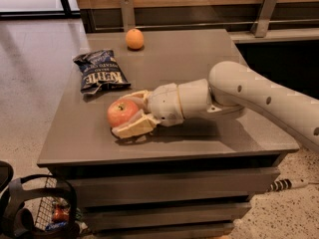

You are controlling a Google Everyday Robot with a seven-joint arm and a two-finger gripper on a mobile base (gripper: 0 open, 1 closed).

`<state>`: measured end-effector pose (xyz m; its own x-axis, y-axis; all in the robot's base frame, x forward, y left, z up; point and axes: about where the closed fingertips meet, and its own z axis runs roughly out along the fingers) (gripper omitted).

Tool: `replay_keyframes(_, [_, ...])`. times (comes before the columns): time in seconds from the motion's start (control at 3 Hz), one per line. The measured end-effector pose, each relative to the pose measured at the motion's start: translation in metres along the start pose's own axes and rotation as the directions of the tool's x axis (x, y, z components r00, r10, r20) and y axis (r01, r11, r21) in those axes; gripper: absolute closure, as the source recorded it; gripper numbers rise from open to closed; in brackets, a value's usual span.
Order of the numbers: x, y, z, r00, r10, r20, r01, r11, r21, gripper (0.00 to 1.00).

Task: Move apple near orange

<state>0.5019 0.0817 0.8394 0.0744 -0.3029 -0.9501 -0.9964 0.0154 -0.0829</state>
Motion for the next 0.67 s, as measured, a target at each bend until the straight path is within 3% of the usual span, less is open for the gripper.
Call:
replay_keyframes(0.33, [0.008, -0.035, -0.037, 0.996, 0.081, 0.043, -0.085, 0.9901, 0.112, 1.0])
replay_keyframes(0.67, [0.014, -0.084, -0.091, 0.984, 0.164, 0.072, -0.178, 0.9493, 0.259, 1.0])
